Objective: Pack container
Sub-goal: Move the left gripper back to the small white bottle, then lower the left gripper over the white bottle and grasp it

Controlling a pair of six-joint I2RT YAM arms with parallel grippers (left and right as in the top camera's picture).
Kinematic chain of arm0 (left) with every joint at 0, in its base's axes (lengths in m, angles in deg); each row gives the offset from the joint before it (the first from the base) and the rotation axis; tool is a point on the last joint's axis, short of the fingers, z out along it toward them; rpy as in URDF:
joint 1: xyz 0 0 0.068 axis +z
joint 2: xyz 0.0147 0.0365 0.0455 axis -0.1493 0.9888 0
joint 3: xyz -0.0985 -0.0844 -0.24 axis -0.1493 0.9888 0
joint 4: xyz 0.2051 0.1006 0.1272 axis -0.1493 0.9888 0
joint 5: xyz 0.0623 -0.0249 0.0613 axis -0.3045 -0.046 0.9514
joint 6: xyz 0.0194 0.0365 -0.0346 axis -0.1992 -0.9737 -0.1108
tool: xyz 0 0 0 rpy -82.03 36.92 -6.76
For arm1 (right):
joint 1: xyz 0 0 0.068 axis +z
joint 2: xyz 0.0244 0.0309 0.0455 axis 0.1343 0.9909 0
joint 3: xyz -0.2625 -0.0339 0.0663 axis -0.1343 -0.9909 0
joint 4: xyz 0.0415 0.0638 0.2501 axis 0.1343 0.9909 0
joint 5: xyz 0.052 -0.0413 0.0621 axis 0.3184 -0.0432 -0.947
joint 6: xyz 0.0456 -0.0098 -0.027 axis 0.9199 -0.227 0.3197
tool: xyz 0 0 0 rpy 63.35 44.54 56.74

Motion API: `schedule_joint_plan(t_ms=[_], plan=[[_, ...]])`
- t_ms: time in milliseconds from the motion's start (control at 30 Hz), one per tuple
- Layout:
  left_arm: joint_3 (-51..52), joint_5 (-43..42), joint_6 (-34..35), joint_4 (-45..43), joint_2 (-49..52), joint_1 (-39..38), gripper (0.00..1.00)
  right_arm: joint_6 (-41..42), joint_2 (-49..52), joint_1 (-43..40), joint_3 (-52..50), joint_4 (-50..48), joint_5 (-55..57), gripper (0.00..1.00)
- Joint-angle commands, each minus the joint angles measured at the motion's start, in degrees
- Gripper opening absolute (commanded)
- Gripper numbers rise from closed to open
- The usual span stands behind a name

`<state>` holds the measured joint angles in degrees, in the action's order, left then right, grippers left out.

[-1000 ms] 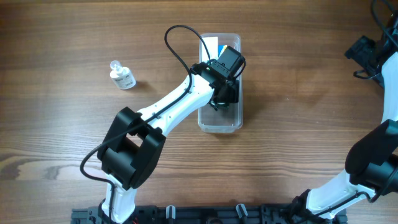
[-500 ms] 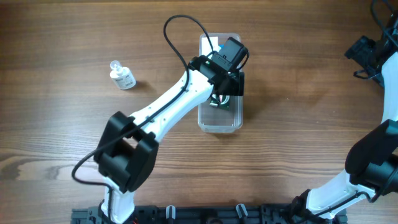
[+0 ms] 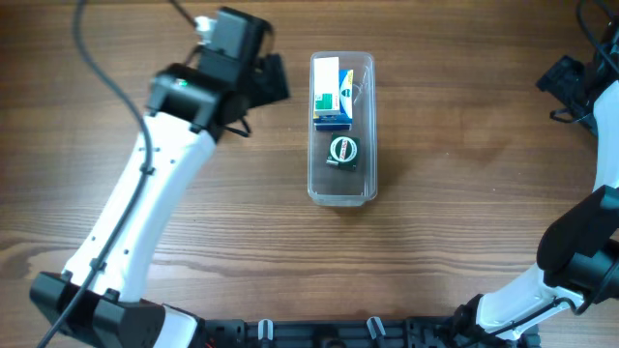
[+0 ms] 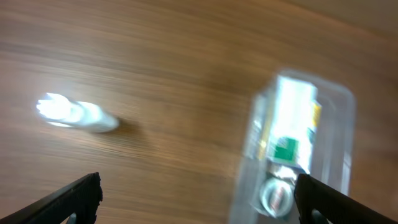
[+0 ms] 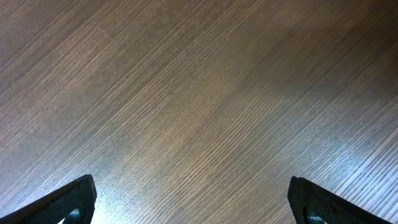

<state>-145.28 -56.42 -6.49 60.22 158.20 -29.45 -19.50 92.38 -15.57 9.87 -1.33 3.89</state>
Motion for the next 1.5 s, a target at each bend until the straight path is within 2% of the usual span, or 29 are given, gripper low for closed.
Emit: schedule_joint_plan(t_ms=[0, 100, 167, 333, 400, 567, 767, 967, 1033, 1467], plan=[[-0.57, -0.52, 6.67, 1.68, 0.5, 5.64, 1.0, 0.61, 0.92, 0.46, -0.07, -0.11, 0.76, 1.0], [-0.57, -11.67, 8.26, 2.62, 0.74, 7.91, 1.0, 0.61, 0.92, 0.46, -0.07, -0.11, 0.76, 1.0], [-0.57, -12.13, 10.43, 2.84, 0.72, 8.61, 1.0, 0.61, 0.92, 0.44, -0.07, -0.13, 0.79, 1.0], [-0.55, -2.47, 48.52, 12.52, 0.74, 10.38, 1.0, 0.63, 0.92, 0.46, -0.07, -0.17, 0.76, 1.0], [-0.55, -1.92, 53.72, 13.16, 0.74, 10.38, 1.0, 0.61, 0.92, 0.46, -0.07, -0.13, 0.79, 1.0], [-0.55, -1.88, 53.68, 11.96, 0.83, 10.38, 1.0, 0.61, 0.92, 0.46, -0.07, -0.15, 0.79, 1.0], [-0.55, -2.14, 63.87, 11.52, 3.34, 13.31, 0.99, 0.61, 0.92, 0.46, -0.07, -0.15, 0.79, 1.0], [-0.55, -5.49, 63.8, 10.84, 7.45, 20.11, 0.99, 0.61, 0.92, 0.46, -0.07, -0.15, 0.79, 1.0], [-0.57, -8.55, 60.67, 8.98, 9.35, 21.35, 0.99, 0.59, 0.92, 0.46, -0.07, -0.15, 0.79, 1.0], [-0.55, -10.54, 60.89, 3.78, 16.52, 21.4, 0.99, 0.61, 0.92, 0.46, -0.07, -0.15, 0.79, 1.0]])
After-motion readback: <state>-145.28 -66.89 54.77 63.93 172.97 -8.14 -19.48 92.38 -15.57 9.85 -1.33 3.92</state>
